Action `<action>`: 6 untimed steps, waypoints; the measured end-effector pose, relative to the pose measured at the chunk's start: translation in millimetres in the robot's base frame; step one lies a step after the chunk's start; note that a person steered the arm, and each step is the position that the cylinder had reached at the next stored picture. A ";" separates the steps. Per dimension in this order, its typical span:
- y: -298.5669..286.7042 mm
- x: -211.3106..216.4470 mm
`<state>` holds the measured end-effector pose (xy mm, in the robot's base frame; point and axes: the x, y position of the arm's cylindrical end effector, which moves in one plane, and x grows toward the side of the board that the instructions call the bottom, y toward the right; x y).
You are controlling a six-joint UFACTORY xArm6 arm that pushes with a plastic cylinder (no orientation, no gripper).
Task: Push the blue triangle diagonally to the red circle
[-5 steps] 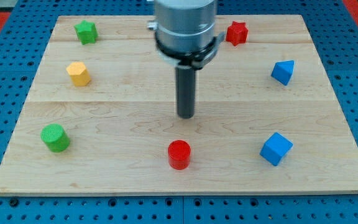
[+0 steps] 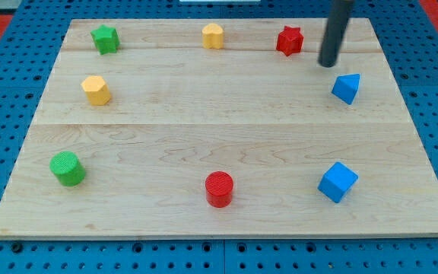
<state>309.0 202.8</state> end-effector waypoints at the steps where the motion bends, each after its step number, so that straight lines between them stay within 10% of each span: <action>1: 40.0 33.0; 4: -150.5 87.7; 6: -162.3 125.2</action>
